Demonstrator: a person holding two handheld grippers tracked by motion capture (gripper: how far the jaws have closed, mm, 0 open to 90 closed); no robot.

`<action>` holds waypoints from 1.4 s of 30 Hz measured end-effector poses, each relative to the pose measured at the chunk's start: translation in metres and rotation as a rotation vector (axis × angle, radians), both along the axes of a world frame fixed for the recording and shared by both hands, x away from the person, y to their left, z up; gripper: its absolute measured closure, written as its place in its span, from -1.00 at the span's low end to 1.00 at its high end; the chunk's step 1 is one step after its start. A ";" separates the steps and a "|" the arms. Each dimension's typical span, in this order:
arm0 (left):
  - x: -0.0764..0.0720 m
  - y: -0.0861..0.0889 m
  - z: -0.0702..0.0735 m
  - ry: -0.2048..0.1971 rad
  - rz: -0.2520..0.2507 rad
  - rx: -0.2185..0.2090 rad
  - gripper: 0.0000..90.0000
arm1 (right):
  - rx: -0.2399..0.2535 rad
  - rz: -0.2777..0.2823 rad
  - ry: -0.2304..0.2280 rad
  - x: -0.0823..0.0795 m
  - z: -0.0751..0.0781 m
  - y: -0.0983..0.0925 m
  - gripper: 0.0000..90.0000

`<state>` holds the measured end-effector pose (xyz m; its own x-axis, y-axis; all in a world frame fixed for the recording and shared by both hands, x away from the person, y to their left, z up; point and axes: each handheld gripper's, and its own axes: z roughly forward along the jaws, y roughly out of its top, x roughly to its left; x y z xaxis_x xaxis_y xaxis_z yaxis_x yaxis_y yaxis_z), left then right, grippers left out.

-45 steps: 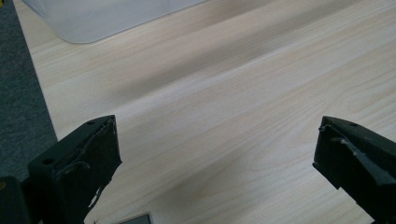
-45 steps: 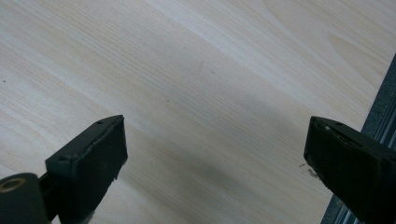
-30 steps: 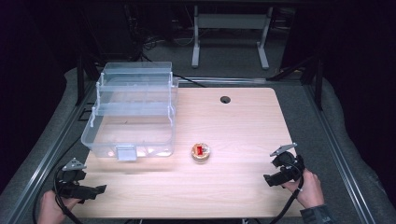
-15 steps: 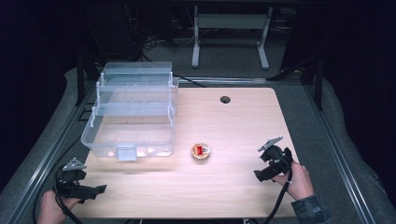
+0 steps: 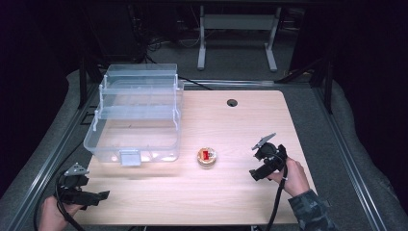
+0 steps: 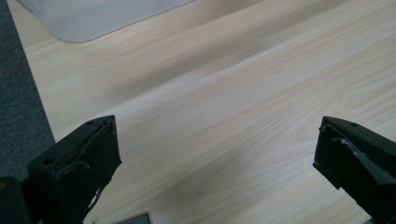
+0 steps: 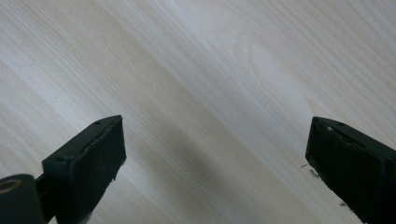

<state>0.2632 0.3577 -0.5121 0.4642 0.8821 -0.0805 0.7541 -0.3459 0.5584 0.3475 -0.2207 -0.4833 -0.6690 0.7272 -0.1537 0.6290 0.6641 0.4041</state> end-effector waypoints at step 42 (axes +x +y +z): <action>0.002 0.003 -0.007 0.039 -0.001 -0.004 -0.99 | -0.046 0.231 0.161 0.085 -0.019 0.154 -1.00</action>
<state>0.2651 0.3610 -0.5193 0.4612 0.8814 -0.1023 0.7750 -0.3440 0.5301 0.4321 -0.0665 -0.5026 -0.8349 0.5470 -0.0611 0.5122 0.8129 0.2771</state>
